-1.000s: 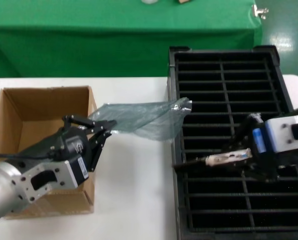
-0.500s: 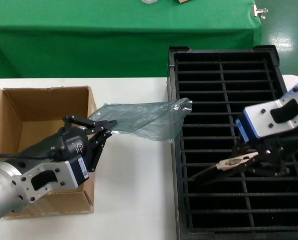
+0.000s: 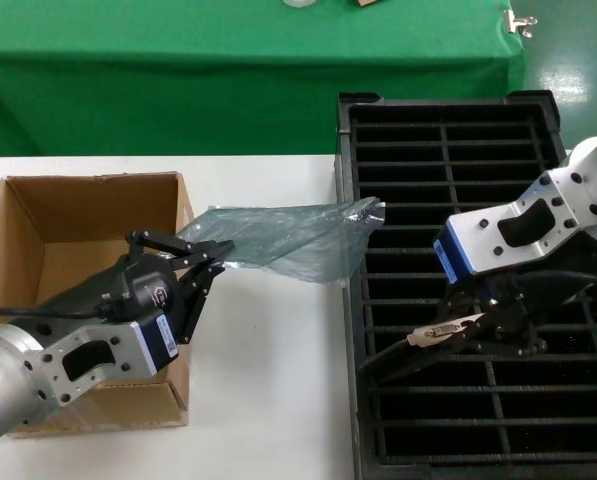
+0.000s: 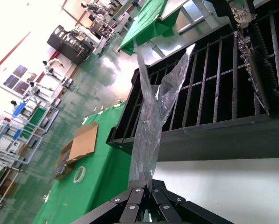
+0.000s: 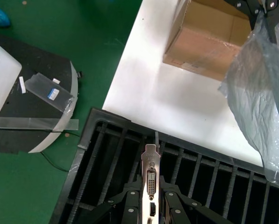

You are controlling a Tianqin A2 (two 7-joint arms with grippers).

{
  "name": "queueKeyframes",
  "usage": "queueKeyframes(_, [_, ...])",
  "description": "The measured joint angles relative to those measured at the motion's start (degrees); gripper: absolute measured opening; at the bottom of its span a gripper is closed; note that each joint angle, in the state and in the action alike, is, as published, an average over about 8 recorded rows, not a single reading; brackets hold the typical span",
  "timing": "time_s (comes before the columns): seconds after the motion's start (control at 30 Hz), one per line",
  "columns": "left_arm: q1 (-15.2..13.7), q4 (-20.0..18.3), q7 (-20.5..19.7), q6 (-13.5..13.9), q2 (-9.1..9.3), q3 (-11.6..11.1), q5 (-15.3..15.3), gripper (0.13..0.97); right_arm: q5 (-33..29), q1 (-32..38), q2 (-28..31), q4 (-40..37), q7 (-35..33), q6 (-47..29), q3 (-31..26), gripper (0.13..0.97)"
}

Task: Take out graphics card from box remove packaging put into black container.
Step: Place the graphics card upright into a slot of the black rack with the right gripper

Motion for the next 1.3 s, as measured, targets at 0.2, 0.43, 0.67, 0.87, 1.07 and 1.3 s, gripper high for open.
queueKeyframes(0.2, [0.00,0.00,0.01,0.00,0.00,0.00,0.00,0.139,-0.77,-0.37,0.26,-0.43,-0.24,0.00,-0.01,0.189])
queueKeyframes(0.43, [0.00,0.00,0.01,0.00,0.00,0.00,0.00,0.139,-0.62,-0.47,2.01,0.71,0.25,0.00,-0.01,0.189])
queueKeyframes(0.67, [0.00,0.00,0.01,0.00,0.00,0.00,0.00,0.139,0.14,-1.13,4.39,2.83,1.12,0.00,-0.01,0.189])
queueKeyframes(0.87, [0.00,0.00,0.01,0.00,0.00,0.00,0.00,0.139,-0.18,-1.87,5.45,3.45,0.83,0.00,-0.01,0.189])
queueKeyframes(1.07, [0.00,0.00,0.01,0.00,0.00,0.00,0.00,0.139,-0.94,-2.28,5.54,3.00,0.00,0.00,-0.01,0.189])
queueKeyframes(1.3, [0.00,0.00,0.02,0.00,0.00,0.00,0.00,0.139,-1.92,-2.88,4.96,2.20,-1.03,0.00,-0.01,0.189])
